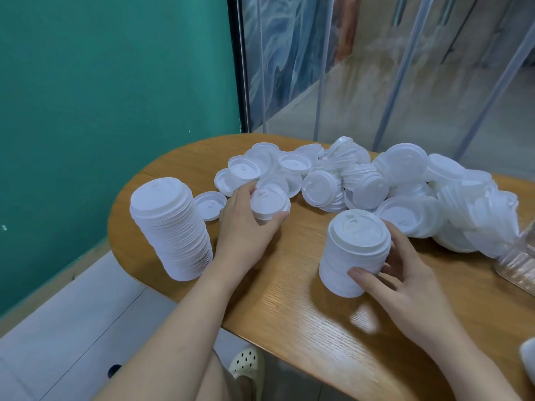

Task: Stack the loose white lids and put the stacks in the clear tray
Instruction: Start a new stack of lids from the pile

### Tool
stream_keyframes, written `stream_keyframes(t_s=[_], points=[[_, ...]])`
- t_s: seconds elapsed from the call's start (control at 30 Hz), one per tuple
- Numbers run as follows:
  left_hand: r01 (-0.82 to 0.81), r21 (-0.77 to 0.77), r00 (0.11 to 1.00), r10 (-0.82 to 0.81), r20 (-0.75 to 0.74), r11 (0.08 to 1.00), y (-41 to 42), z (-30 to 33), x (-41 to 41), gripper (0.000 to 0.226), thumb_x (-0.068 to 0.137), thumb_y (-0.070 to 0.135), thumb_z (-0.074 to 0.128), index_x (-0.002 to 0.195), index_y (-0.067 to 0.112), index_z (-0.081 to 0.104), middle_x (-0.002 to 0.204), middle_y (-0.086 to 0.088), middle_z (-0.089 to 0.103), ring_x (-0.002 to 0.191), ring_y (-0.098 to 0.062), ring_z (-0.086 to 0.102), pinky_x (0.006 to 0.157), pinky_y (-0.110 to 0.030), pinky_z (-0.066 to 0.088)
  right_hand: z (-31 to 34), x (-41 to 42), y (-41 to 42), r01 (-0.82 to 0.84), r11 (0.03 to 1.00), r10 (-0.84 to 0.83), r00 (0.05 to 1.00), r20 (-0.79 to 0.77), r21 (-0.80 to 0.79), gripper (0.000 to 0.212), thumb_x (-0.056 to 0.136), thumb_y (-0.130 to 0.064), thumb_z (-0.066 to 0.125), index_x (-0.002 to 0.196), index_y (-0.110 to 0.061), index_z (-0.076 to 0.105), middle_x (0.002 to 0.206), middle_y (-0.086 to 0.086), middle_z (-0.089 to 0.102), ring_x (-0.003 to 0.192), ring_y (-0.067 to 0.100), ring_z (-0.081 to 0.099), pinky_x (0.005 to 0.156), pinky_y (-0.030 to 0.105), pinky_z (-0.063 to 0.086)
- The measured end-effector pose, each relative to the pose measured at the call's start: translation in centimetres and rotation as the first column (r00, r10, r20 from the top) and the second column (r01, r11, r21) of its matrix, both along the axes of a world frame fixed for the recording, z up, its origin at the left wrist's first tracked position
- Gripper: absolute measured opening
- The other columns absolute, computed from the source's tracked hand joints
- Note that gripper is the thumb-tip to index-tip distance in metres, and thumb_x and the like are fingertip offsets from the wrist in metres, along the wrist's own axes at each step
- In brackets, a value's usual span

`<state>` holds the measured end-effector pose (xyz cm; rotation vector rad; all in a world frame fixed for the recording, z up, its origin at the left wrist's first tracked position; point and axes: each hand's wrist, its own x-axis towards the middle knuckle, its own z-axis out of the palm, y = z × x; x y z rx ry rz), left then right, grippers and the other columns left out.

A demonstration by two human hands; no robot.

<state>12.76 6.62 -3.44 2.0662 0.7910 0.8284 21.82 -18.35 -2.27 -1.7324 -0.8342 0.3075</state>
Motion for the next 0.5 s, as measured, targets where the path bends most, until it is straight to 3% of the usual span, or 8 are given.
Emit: stream_keyframes(t_s=[0.17,0.3,0.37,0.5], points=[[0.063,0.024,0.998,-0.063,-0.004,0.998,-0.5,0.7,-0.2,0.082,0.078,0.048,0.086,0.147,0.030,0.045,0.137,0.020,0.052,0.126,0.000,0.047,0.107,-0.023,0.039,-0.1,-0.1,-0.1,-0.002,1.000,0.002,1.000,-0.009,0.001,0.072,0.063,-0.052,0.078,0.120,-0.080,0.044,0.122,-0.036,0.063,0.112,-0.007,0.063,0.087,0.021,0.052],[0.144,-0.016,0.988,-0.145,-0.059,0.989,-1.2,0.8,-0.3,0.084,0.077,0.055,0.084,0.148,0.035,0.043,0.136,0.018,0.054,0.125,-0.002,0.050,0.108,-0.028,0.042,-0.2,0.0,-0.1,-0.005,1.000,0.005,1.000,-0.008,0.003,0.073,0.064,-0.049,0.079,0.121,-0.079,0.044,0.122,-0.037,0.063,0.112,-0.008,0.063,0.082,0.012,0.053],[0.181,-0.024,0.982,-0.182,-0.040,0.983,-1.7,1.1,-0.3,0.081,0.077,0.054,0.084,0.146,0.036,0.045,0.135,0.020,0.054,0.122,0.001,0.051,0.107,-0.027,0.044,-0.3,0.1,0.0,-0.009,1.000,0.009,1.000,-0.006,0.011,0.074,0.065,-0.048,0.079,0.123,-0.077,0.045,0.124,-0.035,0.063,0.113,-0.007,0.063,0.084,0.010,0.052],[0.245,0.003,0.968,-0.245,0.058,0.969,-3.0,2.4,-0.1,0.074,0.078,0.049,0.085,0.142,0.034,0.051,0.133,0.023,0.057,0.118,0.009,0.052,0.097,-0.014,0.043,-0.3,0.1,0.0,-0.017,1.000,0.017,1.000,-0.012,0.020,0.073,0.066,-0.047,0.079,0.125,-0.075,0.046,0.127,-0.033,0.063,0.116,-0.003,0.063,0.088,0.021,0.055]])
